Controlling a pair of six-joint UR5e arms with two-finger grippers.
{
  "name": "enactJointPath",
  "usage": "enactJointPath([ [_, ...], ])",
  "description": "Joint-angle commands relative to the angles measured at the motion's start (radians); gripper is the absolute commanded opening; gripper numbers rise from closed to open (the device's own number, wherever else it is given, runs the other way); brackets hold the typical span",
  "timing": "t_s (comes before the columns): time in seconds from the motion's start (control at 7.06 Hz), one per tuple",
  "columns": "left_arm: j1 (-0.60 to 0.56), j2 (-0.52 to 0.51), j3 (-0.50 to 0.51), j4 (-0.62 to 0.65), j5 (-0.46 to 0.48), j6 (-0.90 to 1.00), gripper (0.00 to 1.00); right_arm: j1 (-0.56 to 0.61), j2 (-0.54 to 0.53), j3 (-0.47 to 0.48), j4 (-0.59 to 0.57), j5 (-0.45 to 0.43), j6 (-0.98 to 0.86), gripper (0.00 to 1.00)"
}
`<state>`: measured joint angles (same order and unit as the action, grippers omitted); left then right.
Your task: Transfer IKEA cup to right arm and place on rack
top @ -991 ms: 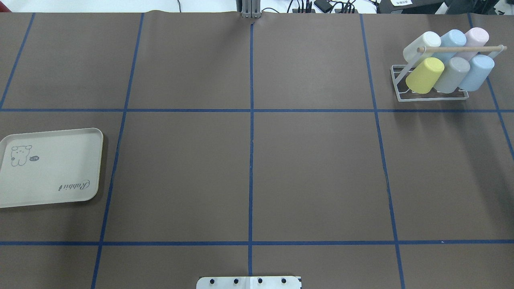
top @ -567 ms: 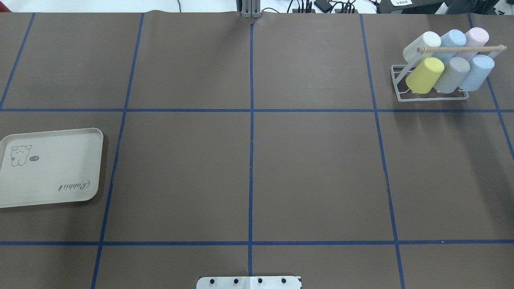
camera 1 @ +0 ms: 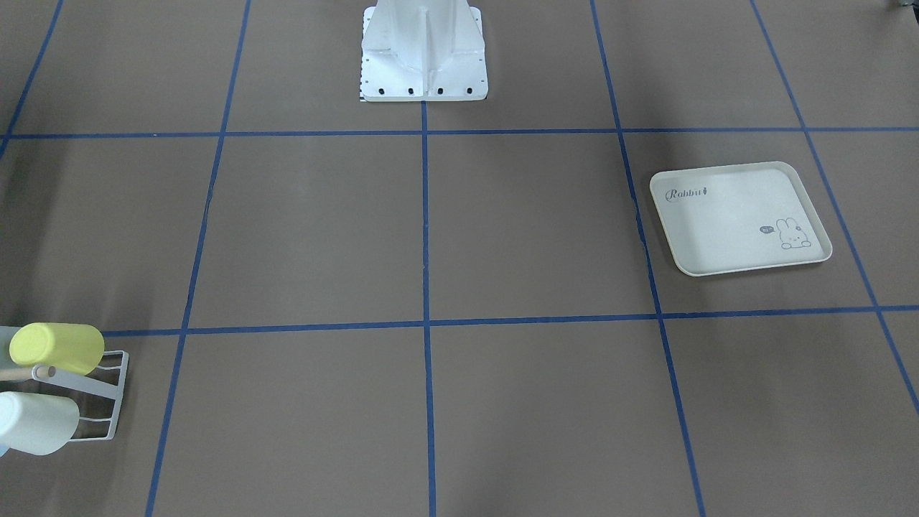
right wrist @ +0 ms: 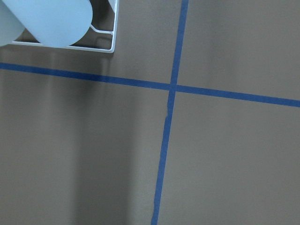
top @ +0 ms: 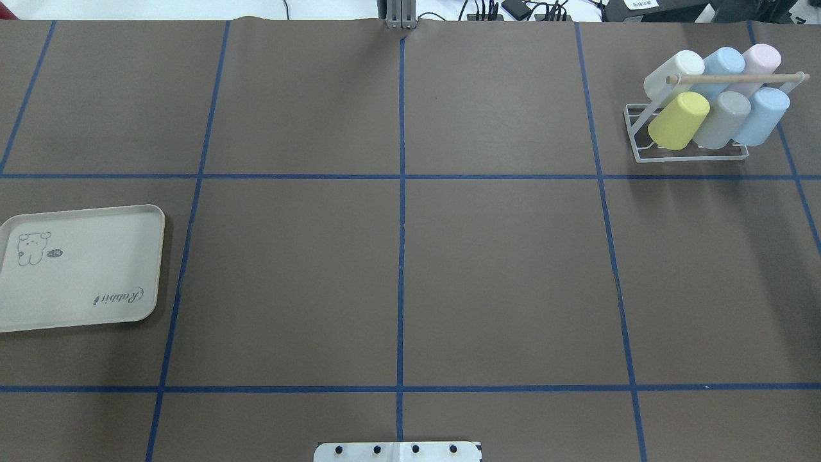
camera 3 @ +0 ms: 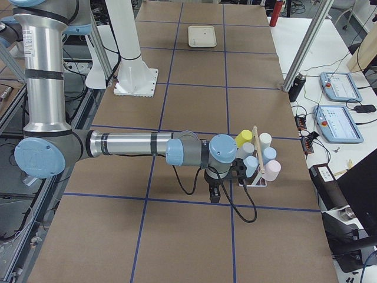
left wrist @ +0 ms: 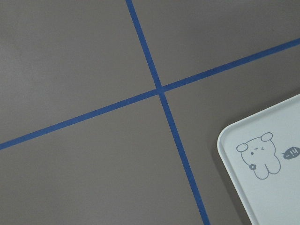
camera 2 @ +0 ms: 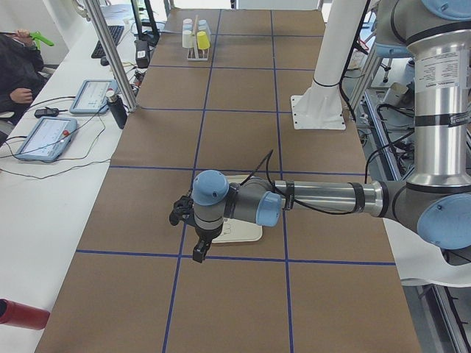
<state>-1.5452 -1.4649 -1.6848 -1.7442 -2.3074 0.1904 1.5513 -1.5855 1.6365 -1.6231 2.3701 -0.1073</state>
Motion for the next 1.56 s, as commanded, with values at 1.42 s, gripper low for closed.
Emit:
enactJointPath([
  [1.42,0.001,-0.018,-0.006,-0.005,-0.003,-0.186,1.00,0.001,0.009,0.006,0.003,0.001,0.139,1.00],
])
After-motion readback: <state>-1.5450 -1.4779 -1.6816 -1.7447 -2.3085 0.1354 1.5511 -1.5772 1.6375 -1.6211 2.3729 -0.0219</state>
